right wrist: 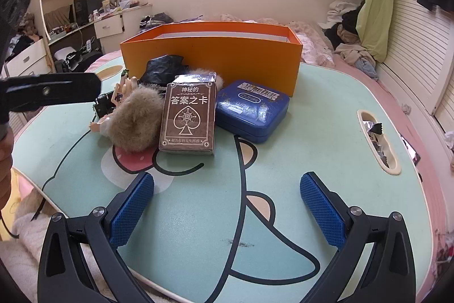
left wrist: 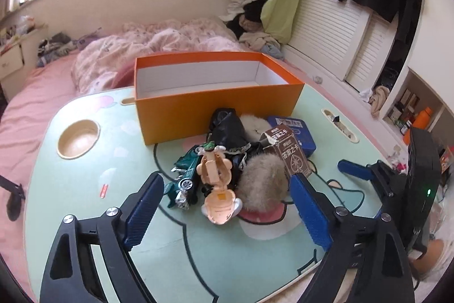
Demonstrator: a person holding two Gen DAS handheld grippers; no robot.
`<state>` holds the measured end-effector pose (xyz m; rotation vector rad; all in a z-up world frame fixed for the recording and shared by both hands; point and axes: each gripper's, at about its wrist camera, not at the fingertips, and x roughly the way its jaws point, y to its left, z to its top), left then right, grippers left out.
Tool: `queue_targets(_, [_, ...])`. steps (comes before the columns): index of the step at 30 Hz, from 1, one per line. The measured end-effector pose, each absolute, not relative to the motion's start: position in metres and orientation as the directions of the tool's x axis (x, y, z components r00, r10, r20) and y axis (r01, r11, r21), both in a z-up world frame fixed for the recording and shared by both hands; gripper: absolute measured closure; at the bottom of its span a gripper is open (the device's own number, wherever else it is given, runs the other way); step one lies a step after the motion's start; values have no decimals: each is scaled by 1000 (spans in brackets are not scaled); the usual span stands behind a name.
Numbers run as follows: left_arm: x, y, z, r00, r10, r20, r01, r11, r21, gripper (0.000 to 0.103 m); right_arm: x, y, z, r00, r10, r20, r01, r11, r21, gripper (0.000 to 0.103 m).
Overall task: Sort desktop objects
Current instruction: 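Grasp the egg-shaped figurine in the box with the left tool, place it on the table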
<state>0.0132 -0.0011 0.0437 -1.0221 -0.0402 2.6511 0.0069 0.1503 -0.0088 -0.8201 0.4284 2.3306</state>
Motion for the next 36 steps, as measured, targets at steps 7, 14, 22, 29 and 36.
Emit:
queue_targets(7, [36, -6, 12, -714, 188, -674, -202, -978, -60, 11, 7, 150, -9, -610, 453, -650, -655, -749, 93, 1])
queue_targets(14, [26, -7, -4, -714, 110, -691, -139, -990, -13, 0, 8, 151, -8, -603, 463, -649, -667, -739, 94, 1])
queue_targets(22, [29, -7, -3, -717, 109, -688, -138, -990, -13, 0, 9, 152, -8, -591, 478, -649, -686, -722, 92, 1])
queue_targets(29, [29, -5, -3, -717, 107, -689, -137, -991, -12, 0, 9, 152, -8, -582, 491, -648, -701, -707, 94, 1])
queue_targets(36, [30, -6, -3, -717, 108, -689, -137, -991, -13, 0, 22, 155, 1, -635, 489, -598, -704, -684, 189, 1])
